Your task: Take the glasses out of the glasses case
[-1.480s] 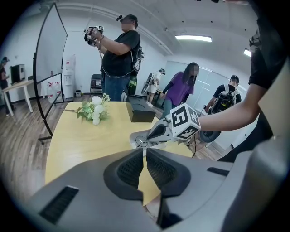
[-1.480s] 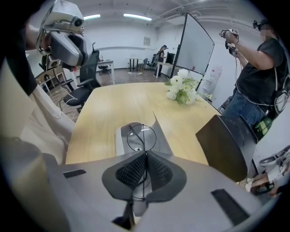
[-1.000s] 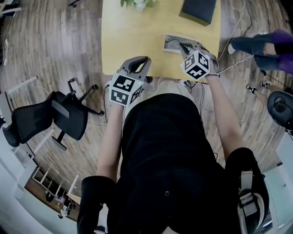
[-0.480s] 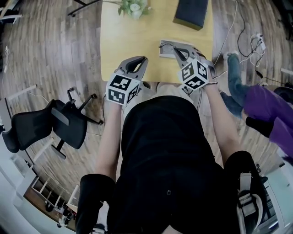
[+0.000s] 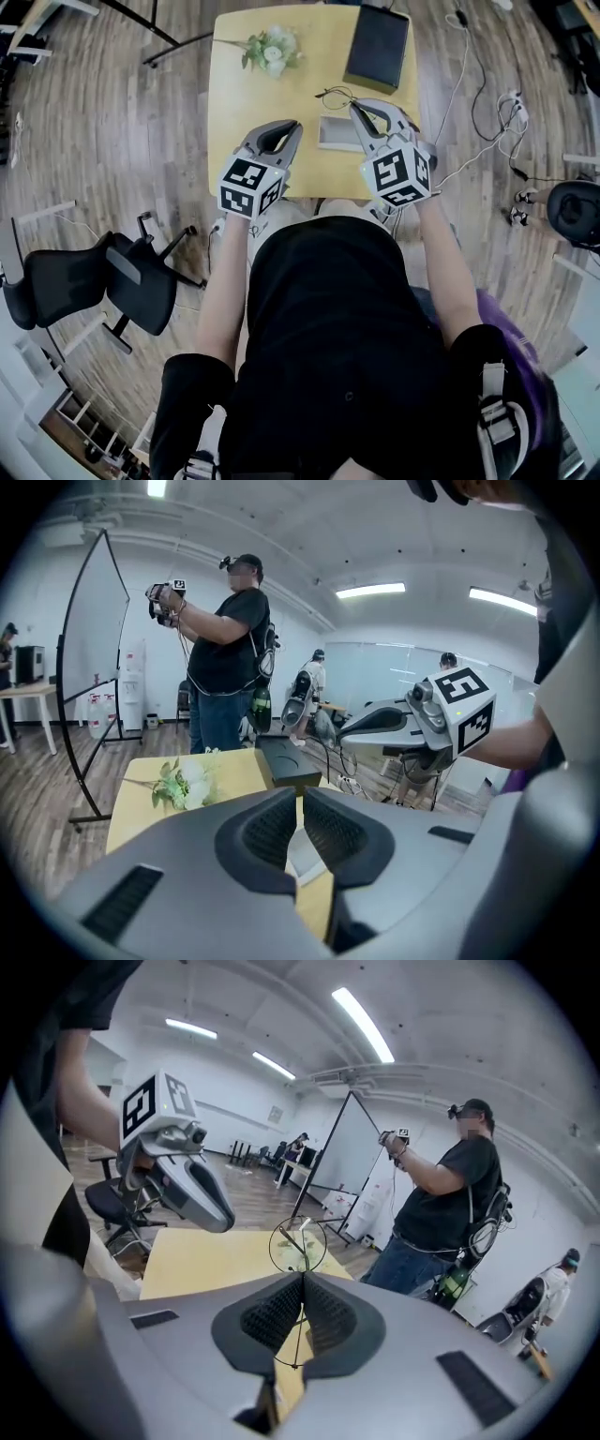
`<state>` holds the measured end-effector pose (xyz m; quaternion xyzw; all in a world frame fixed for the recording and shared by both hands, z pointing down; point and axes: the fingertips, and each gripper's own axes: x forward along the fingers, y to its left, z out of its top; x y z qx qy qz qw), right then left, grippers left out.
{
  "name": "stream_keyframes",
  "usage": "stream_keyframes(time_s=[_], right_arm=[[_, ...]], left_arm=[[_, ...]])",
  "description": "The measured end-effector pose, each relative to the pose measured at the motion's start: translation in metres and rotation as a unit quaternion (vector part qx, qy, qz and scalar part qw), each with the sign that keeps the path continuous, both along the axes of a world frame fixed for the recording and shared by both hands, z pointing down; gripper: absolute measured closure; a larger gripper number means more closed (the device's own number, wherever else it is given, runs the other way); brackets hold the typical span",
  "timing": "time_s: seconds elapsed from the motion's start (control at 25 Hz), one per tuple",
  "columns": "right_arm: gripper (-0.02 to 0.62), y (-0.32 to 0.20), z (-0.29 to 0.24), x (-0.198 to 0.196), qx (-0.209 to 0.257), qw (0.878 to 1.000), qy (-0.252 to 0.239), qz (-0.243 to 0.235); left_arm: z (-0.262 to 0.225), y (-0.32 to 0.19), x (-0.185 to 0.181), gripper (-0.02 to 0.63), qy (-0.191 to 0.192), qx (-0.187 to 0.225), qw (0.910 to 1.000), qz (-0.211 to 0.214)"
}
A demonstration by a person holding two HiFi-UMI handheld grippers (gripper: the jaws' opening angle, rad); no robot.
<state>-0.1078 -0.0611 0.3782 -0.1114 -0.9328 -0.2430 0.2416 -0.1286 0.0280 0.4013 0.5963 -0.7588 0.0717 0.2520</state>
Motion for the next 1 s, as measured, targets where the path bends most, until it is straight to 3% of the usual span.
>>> stream_keyframes(time_s=[0.4,0.72,1.0], right_arm=[[0.571,-0.02,-0.115,-0.016,-0.036,0.992,-0.112,0.042],[0.571,-0.023,-0.195,-0.013,-0.114,0.969,-0.215,0.054],[0.572,-0.026,-0.206,0.002,-0.153,0.96,-0.228,0.059]], left_arm=[[-0.097,-0.016,-0.038,0.566,-0.057,0.102,0.9924,-0.039],[-0.16,-0.013,-0.047,0.566,-0.088,0.157,0.9822,-0.056],[-0.179,-0.012,-0.044,0.566,-0.09,0.174,0.9789,-0.057]])
